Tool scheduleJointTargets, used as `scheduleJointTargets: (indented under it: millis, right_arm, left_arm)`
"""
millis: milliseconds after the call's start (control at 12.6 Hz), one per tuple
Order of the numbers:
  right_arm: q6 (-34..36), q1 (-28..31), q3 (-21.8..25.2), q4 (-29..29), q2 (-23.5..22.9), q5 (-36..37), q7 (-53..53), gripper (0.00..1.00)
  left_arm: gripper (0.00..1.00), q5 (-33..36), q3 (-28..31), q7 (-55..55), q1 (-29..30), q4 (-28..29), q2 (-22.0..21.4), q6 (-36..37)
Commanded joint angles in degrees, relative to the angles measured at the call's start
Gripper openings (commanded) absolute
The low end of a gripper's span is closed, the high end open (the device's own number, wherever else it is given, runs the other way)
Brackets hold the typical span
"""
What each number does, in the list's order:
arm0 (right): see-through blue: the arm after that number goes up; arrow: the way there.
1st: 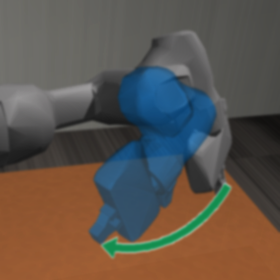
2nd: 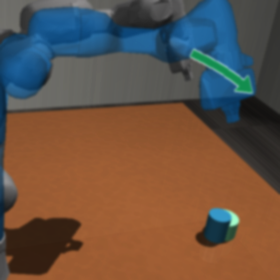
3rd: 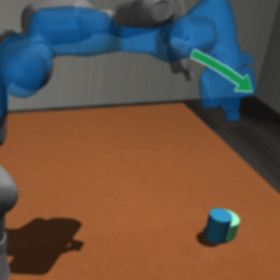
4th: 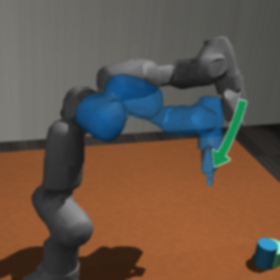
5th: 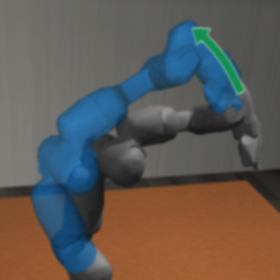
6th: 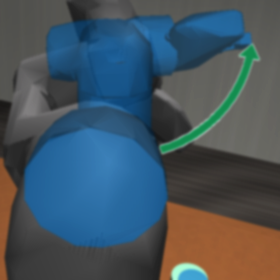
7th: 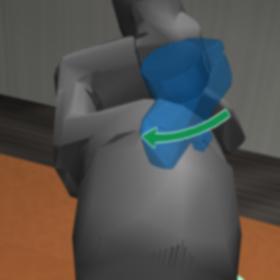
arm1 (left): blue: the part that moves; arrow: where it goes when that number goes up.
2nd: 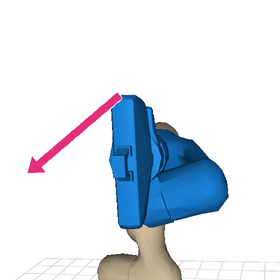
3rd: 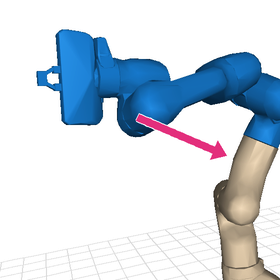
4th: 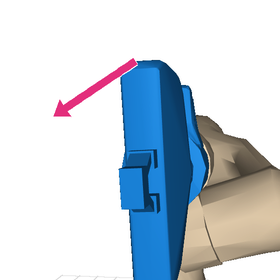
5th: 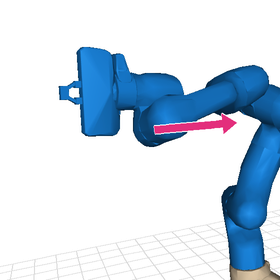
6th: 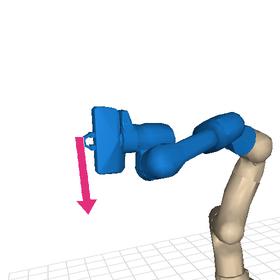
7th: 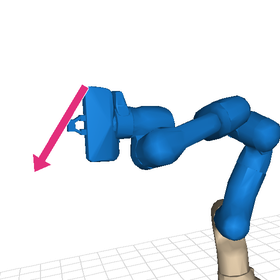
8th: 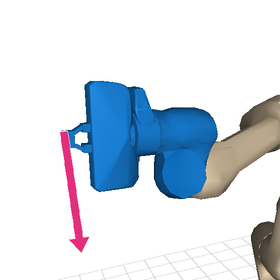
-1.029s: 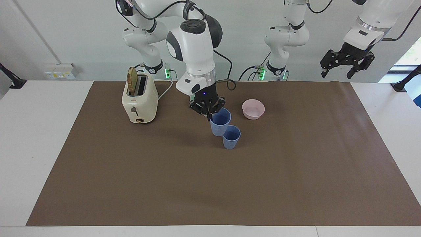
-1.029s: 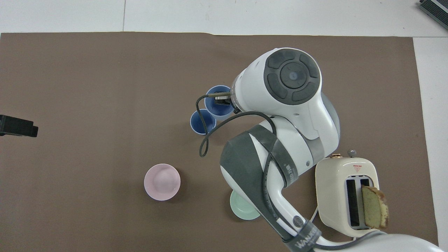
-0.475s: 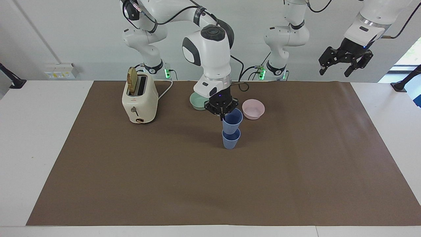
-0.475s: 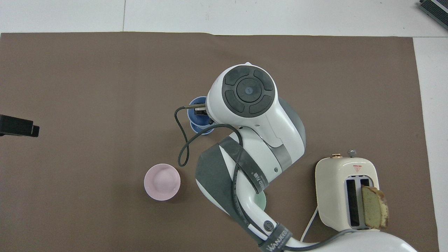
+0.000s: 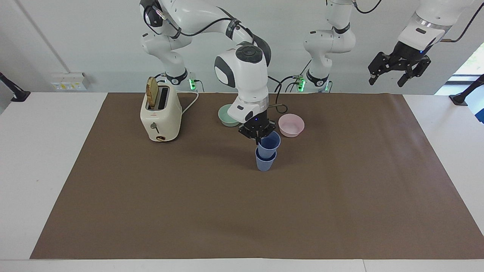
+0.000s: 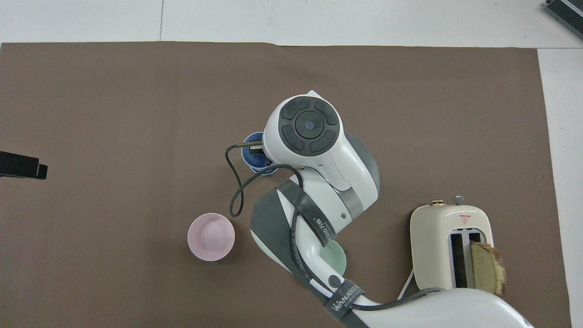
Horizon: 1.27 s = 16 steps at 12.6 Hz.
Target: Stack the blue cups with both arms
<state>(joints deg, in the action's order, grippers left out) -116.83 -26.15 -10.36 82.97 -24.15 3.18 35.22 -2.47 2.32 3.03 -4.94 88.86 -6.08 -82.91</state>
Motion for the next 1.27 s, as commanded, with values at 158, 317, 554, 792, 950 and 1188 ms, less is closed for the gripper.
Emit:
scheduleJointTargets:
  millis: [158,317,554,792,950,1188]
  right_arm:
    - [-6.21,0.05,-0.37,4.75,0.59,0.86,-1.20,0.00]
    - [-6.48,0.05,-0.37,4.49,0.42,0.77,-1.12,0.12]
    - [-5.96,0.14,-0.37,4.22,0.94,0.33,-0.86,0.55]
    - [-3.42,0.92,-0.28,4.22,4.01,0.16,-0.24,0.78]
    - [0.35,3.11,-0.10,4.22,7.26,-0.02,0.55,1.00]
    - [6.85,8.47,-0.10,4.31,12.35,-0.02,1.34,1.00]
  left_arm:
    - [1.00,-0.43,-0.21,-0.31,0.54,0.08,-0.25,1.26]
    - [1.00,-0.43,-0.12,-0.22,0.63,0.08,-0.25,1.34]
    - [1.00,-0.43,-0.12,-0.22,0.54,0.08,-0.25,1.34]
    - [1.00,-0.43,-0.12,-0.31,0.63,0.08,-0.25,1.26]
    - [1.00,-0.43,-0.12,-0.22,0.54,0.08,-0.25,1.34]
    - [1.00,-0.43,-0.12,-0.13,0.63,0.08,-0.16,0.91]
